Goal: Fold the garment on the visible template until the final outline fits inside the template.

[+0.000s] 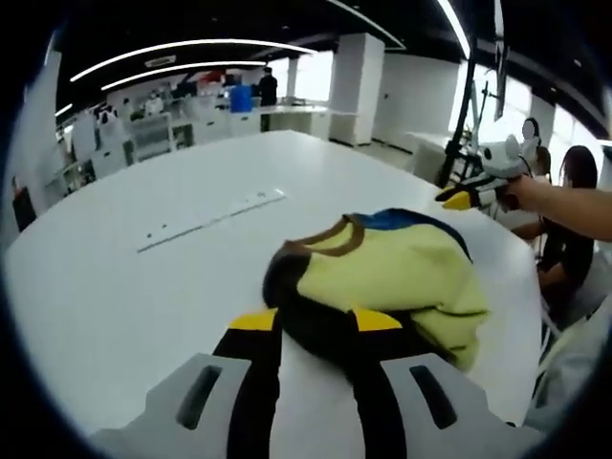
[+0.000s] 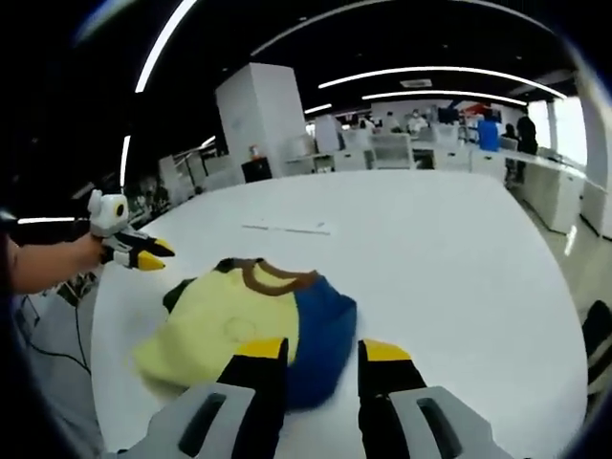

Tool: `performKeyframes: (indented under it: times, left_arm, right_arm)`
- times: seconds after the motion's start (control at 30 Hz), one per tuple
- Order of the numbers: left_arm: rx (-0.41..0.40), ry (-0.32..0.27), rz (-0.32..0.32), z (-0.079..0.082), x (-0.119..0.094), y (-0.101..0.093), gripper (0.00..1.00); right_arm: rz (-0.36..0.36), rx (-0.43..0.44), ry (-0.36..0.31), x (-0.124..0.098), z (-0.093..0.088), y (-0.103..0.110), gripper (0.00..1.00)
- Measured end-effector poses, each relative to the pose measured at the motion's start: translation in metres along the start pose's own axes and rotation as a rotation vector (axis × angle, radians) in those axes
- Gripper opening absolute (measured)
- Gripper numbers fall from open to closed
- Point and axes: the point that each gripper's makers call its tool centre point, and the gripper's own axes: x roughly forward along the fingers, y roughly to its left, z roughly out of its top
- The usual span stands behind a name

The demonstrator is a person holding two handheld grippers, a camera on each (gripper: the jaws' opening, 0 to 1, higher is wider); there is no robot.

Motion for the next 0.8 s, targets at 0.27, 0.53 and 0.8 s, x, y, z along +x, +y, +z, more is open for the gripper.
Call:
performKeyframes:
  times: [0.27,0.53,0.8]
  left_arm:
    - [-0.009,0.01,-0.019,-0.013,-0.004,-0.01,0.22]
    - [-0.024,0.015,-0.035,-0.024,-0.003,-0.014,0.21]
    - [-0.03,0.041,-0.058,-0.042,-0.003,-0.025,0.19]
  right_arm:
    - [0.013,-0.004,-0.018,-0.01,0.0,0.009,0.24]
    - [0.035,0.005,-0.018,-0.015,-0.007,0.017,0.24]
    - [0.055,-0.02,0.007,-0.019,-0.018,0.027,0.24]
